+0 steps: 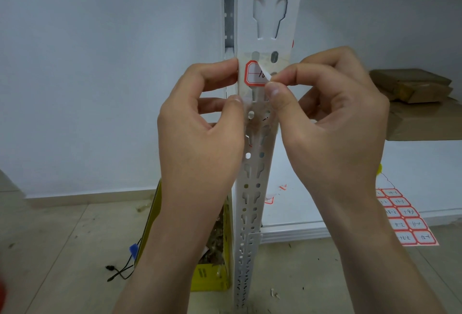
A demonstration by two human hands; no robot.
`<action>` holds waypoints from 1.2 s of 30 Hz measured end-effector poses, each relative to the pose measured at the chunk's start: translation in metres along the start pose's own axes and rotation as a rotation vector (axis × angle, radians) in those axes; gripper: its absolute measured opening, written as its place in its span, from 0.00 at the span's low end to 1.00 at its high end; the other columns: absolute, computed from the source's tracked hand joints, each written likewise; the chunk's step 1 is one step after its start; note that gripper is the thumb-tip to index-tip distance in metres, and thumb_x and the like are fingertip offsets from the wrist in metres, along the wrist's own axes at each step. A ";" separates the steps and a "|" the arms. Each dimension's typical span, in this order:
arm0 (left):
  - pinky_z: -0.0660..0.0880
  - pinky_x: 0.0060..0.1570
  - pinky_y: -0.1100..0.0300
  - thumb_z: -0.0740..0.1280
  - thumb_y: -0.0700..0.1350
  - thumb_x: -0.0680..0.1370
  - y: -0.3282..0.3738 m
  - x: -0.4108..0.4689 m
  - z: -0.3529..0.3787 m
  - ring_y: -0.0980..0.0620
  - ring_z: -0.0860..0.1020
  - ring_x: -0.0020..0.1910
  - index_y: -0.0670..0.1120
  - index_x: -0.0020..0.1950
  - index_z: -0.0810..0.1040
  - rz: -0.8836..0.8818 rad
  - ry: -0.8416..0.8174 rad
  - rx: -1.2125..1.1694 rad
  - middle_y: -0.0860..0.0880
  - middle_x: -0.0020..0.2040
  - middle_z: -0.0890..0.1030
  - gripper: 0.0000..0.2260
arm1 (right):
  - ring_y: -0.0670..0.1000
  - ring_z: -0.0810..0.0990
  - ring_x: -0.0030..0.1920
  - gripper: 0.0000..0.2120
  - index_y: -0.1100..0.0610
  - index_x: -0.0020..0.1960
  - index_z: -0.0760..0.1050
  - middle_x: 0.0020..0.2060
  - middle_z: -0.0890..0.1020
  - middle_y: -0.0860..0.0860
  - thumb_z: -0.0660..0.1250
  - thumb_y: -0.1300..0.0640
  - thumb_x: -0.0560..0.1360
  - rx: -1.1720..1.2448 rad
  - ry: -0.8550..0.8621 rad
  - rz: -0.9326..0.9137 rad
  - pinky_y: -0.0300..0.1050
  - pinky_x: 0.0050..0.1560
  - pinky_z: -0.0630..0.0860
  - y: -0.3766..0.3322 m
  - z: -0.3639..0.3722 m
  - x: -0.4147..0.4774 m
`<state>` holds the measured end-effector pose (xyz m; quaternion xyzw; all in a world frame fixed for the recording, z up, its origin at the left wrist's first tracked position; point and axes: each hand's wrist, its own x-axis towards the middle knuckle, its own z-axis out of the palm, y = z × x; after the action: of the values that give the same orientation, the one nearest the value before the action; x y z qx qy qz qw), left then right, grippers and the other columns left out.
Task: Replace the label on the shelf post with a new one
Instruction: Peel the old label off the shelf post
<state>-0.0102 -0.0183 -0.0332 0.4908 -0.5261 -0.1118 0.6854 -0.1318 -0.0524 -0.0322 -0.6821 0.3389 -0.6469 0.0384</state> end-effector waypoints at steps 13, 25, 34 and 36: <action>0.82 0.38 0.66 0.69 0.36 0.79 0.001 -0.002 0.000 0.56 0.83 0.47 0.52 0.62 0.82 -0.018 -0.015 -0.023 0.60 0.55 0.85 0.15 | 0.56 0.76 0.27 0.13 0.49 0.54 0.75 0.43 0.79 0.49 0.77 0.57 0.76 0.035 0.062 0.007 0.45 0.29 0.72 0.006 -0.001 -0.005; 0.83 0.40 0.65 0.68 0.36 0.80 0.001 -0.002 0.000 0.56 0.83 0.48 0.53 0.62 0.81 -0.017 -0.016 -0.017 0.59 0.56 0.84 0.15 | 0.46 0.77 0.36 0.03 0.50 0.49 0.83 0.44 0.79 0.47 0.75 0.52 0.78 -0.059 0.073 0.036 0.31 0.34 0.69 0.011 0.001 -0.004; 0.83 0.39 0.65 0.69 0.37 0.80 0.001 -0.002 0.001 0.58 0.83 0.47 0.55 0.61 0.81 -0.014 -0.014 -0.007 0.62 0.55 0.84 0.15 | 0.44 0.76 0.34 0.03 0.49 0.46 0.83 0.42 0.79 0.48 0.75 0.56 0.77 -0.052 0.058 0.054 0.30 0.33 0.69 0.007 0.003 -0.003; 0.83 0.38 0.66 0.69 0.37 0.80 0.001 -0.002 0.001 0.58 0.83 0.47 0.55 0.61 0.81 -0.013 -0.014 -0.012 0.62 0.55 0.84 0.15 | 0.45 0.76 0.34 0.04 0.48 0.45 0.82 0.41 0.79 0.48 0.75 0.56 0.76 -0.041 0.059 0.062 0.30 0.33 0.69 0.007 0.003 -0.002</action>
<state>-0.0125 -0.0170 -0.0332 0.4894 -0.5270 -0.1226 0.6839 -0.1317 -0.0576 -0.0381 -0.6524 0.3740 -0.6583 0.0346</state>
